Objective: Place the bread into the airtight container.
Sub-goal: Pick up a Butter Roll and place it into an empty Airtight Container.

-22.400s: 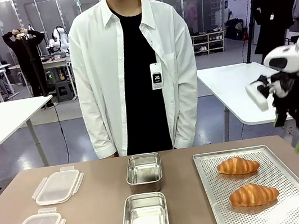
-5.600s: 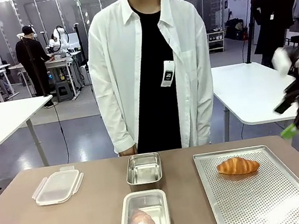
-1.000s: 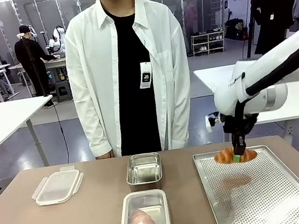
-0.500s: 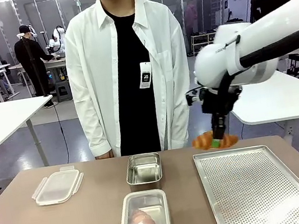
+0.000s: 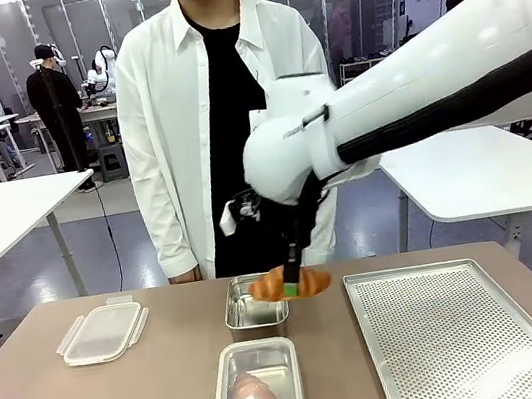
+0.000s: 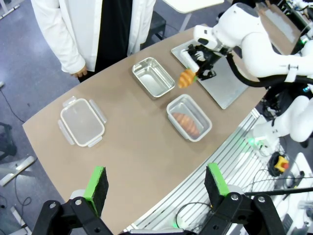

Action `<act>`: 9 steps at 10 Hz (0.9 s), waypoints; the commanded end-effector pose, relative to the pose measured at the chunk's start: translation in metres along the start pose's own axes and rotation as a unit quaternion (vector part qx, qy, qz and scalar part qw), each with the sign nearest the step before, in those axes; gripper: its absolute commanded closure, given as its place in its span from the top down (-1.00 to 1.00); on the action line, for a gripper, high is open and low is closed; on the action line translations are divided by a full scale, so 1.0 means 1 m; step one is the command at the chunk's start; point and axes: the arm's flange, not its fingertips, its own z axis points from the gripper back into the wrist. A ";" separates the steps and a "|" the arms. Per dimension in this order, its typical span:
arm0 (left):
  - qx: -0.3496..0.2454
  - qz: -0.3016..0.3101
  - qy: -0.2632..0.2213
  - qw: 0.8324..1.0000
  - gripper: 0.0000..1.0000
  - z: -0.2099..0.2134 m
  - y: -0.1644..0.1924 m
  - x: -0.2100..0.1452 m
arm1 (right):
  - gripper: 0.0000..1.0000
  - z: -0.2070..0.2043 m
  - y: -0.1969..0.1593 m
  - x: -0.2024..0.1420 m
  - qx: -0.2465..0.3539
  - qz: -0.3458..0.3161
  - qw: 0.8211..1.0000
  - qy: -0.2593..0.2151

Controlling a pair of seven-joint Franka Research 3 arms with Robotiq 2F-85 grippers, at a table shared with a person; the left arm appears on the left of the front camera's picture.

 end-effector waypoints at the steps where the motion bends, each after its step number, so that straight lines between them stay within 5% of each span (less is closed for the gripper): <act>1: -0.010 -0.006 -0.004 1.000 1.00 0.001 -0.001 0.000 | -0.15 -0.008 -0.017 0.031 -0.010 -0.009 1.000 0.016; 4: -0.010 -0.006 -0.004 1.000 1.00 0.001 -0.001 0.000 | -0.15 -0.017 -0.014 0.058 -0.016 0.007 1.000 0.013; 9: -0.010 -0.006 -0.004 1.000 1.00 0.001 -0.001 0.000 | -0.15 -0.018 -0.011 0.042 -0.005 0.011 1.000 0.004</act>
